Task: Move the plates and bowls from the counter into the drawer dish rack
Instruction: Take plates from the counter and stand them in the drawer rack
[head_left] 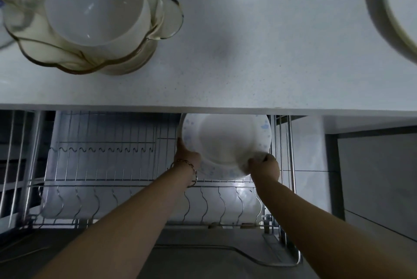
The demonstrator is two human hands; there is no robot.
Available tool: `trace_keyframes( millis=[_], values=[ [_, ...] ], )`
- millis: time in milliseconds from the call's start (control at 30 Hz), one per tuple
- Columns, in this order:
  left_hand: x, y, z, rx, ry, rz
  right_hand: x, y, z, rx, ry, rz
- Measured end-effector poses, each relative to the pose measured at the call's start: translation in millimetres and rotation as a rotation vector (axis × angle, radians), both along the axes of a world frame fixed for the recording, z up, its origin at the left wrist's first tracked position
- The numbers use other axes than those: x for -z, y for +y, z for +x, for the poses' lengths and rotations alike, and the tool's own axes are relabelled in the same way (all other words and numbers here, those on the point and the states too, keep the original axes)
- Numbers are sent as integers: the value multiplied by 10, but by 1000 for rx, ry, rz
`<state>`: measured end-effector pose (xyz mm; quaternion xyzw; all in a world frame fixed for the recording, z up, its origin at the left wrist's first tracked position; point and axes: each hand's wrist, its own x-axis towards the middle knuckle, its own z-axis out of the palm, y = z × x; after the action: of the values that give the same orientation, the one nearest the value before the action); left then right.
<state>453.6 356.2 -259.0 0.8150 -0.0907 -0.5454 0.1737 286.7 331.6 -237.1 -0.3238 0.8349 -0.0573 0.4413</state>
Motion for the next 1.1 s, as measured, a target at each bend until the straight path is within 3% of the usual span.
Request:
trace_keyframes(
  millis=[200,333,467,600,767,1100],
  values=[
    [-595,-27,-61,276,-116,83,-265,-37,-155,-323,-51,236],
    [-1056,-106,-265,500,-71,12,-825,-184,-400,-451,-313,375],
    [-1676,-343,-711,583,-75,-123,-1467,-419,-886,-527,-364,291],
    [-2280,-708,-1262,664,-157,-278,-2114,-813,-1537,-657,-286,96],
    [-2921,-1216,-1962,538,-240,-335,-2792,-1392,-2383,-716,-196,-131],
    [-3543,-1960,-2788,354,-182,-424,-3373,-2264,-3307,-566,-199,-155]
  ],
)
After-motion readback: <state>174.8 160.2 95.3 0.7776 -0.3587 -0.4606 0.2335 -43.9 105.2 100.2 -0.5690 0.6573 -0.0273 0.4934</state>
